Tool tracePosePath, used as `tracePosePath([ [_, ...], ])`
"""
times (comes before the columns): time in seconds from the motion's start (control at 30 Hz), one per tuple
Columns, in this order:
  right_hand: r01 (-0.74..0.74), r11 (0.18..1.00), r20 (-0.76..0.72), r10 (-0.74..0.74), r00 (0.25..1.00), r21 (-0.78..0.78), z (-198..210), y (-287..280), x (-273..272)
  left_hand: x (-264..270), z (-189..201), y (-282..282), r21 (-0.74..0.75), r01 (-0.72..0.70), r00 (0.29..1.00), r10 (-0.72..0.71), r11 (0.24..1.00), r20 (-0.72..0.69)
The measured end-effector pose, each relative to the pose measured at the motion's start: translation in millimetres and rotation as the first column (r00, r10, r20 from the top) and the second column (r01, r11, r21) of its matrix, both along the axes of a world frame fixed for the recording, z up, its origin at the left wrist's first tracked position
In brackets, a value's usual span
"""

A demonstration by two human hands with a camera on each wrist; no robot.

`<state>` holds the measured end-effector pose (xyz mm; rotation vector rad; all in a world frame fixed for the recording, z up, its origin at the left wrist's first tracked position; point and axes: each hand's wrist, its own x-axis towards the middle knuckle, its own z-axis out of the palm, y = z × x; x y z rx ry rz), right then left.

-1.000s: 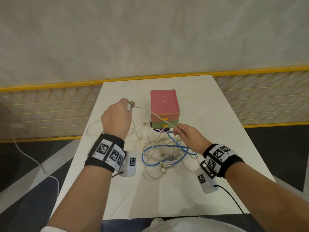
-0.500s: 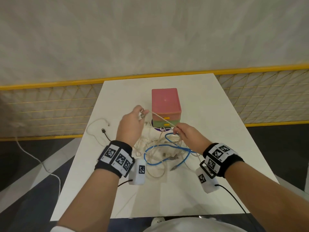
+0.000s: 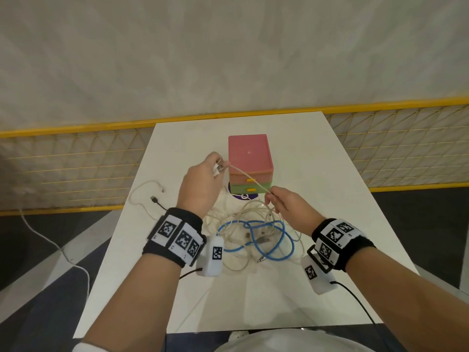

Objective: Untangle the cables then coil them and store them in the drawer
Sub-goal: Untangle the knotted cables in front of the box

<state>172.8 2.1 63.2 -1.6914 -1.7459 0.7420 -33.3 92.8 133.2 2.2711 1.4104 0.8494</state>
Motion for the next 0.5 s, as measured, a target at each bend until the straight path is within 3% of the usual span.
tracePosePath([
  [0.17,-0.071,0.993,0.037,0.068,0.997,0.090,5.2,4.7,-7.5,20.2,-6.4,-26.1,-0.175,0.247,0.945,-0.277,0.953,-0.175],
  [0.3,-0.136,0.984,0.153,0.118,0.981,0.114,-0.6,5.9,-5.3,27.5,-25.4,-33.0,-0.290,0.267,0.888,-0.351,0.919,-0.297],
  [0.33,-0.121,0.990,0.159,0.108,0.981,0.074,-1.6,5.2,-3.6,25.9,-25.4,-29.2,-0.309,0.230,0.897,-0.324,0.923,-0.299],
  [0.4,-0.066,0.998,0.200,0.065,0.978,0.000,-3.0,3.3,-1.1,18.5,-21.4,-13.4,-0.261,0.072,0.957,-0.141,0.963,-0.255],
  [0.5,0.005,0.999,0.307,0.010,0.952,-0.048,-6.0,2.0,0.7,0.6,-11.1,11.2,-0.126,-0.135,0.990,0.129,0.983,-0.051],
])
